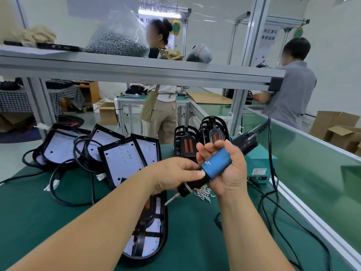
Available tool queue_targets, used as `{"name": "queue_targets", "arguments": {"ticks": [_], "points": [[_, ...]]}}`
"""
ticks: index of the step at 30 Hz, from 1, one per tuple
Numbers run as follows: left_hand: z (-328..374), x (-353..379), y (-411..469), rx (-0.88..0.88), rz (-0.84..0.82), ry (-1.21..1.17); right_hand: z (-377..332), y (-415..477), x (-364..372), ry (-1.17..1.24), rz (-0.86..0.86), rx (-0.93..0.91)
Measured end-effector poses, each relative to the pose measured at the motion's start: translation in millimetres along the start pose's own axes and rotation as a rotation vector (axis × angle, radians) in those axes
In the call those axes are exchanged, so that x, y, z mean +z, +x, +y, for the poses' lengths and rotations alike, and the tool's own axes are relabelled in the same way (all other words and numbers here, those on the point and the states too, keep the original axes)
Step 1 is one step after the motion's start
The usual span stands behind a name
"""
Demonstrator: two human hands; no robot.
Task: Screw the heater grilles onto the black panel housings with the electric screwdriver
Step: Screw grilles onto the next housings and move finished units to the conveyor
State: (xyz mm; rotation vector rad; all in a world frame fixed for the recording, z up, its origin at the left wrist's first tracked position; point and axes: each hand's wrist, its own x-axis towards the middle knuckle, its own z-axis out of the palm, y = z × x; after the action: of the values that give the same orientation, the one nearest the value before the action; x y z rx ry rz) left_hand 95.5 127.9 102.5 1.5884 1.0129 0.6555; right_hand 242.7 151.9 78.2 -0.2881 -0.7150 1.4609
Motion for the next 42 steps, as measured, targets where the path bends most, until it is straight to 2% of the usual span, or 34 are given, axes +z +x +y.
{"name": "queue_targets", "arguments": {"ticks": [2, 4, 8, 12, 18, 21, 25, 30, 33, 37, 42], "points": [[-4, -1, 3, 0.077, 0.263, 0.264, 4, 0, -3, 0.051, 0.087, -0.032], [-3, 5, 3, 0.238, 0.414, 0.351, 8, -2, -6, 0.07, 0.122, -0.056], [-3, 18, 8, 0.449, 0.432, 0.573, 16, -5, -9, 0.061, 0.199, -0.104], [-7, 21, 15, 0.491, 0.49, 0.56, 14, -6, -12, 0.101, 0.258, -0.122], [-15, 23, 31, 0.419, 0.454, 0.685, 11, -8, -19, 0.089, 0.374, -0.161], [-27, 4, 37, 0.251, 0.523, 0.697, 0, -7, -28, 0.091, 0.443, -0.224], [-49, -4, 45, -0.059, 0.45, 0.81, -18, -8, -42, 0.105, 0.541, -0.336], [-57, 7, 53, -0.124, 0.43, 0.767, -22, -10, -52, 0.024, 0.643, -0.379], [-55, 6, 52, -0.106, 0.447, 0.585, -25, -11, -52, 0.018, 0.664, -0.373], [-50, -3, 42, -0.103, 0.484, -0.029, -30, -11, -51, 0.213, 0.61, -0.32], [-50, -10, 27, -0.082, 0.467, -0.514, -25, -12, -42, 0.337, 0.56, -0.259]]}}
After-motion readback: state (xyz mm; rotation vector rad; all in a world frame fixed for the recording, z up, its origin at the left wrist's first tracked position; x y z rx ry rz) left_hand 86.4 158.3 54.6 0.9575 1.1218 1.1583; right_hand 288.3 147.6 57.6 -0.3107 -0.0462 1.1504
